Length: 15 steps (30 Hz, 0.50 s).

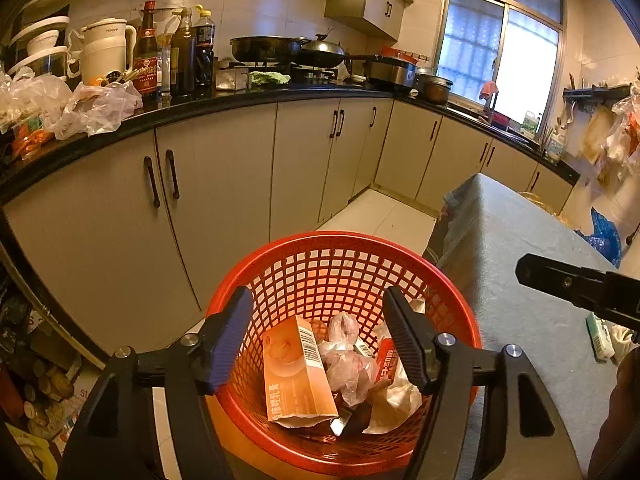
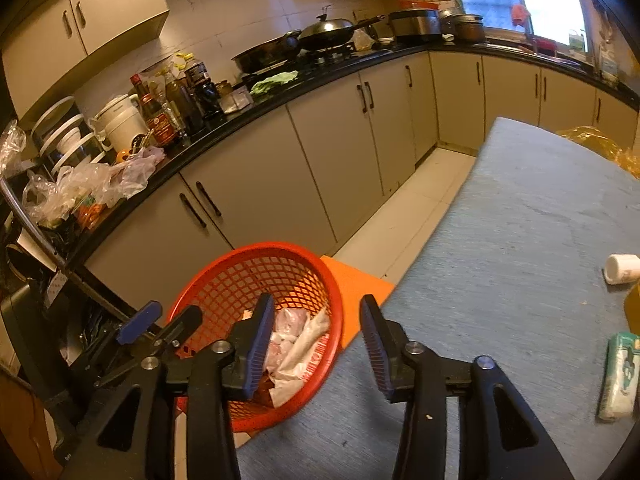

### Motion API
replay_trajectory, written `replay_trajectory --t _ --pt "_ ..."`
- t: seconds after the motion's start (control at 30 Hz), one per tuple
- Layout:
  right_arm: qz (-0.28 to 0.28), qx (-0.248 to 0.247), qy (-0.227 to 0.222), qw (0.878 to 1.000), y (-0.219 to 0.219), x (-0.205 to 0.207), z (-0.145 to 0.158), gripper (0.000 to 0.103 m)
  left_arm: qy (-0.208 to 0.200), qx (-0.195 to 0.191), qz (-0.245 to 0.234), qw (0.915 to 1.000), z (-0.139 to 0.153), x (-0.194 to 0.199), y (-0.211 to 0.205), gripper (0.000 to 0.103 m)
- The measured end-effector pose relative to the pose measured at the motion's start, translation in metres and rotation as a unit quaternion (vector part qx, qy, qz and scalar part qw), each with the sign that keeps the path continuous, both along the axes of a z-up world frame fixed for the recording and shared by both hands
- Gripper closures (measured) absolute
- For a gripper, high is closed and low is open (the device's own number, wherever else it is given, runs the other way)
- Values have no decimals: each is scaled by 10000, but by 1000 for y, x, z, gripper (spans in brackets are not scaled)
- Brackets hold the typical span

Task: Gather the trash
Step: 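Move both open tools back over the remaining trash on the table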

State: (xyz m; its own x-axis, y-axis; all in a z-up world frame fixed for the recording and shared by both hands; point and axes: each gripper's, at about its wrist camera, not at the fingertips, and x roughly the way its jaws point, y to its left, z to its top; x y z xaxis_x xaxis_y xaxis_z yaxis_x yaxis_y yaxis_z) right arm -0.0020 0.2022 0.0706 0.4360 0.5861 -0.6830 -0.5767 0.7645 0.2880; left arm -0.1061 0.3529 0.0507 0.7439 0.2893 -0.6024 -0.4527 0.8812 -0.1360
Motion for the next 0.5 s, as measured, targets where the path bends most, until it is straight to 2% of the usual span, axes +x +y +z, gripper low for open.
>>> replay_trajectory --t 0.07,0.33,0.5 --pt "-42 -6 -35 10000 -5 -2 2 43 -12 13 2 10000 2 -1 -3 36" --pt "-202 -180 -271 9993 -24 -13 6 31 -83 122 4 9999 11 -6 -16 30" --pt "-385 -319 -476 9976 -38 -19 8 30 -110 170 -82 9998 17 -7 -28 29"
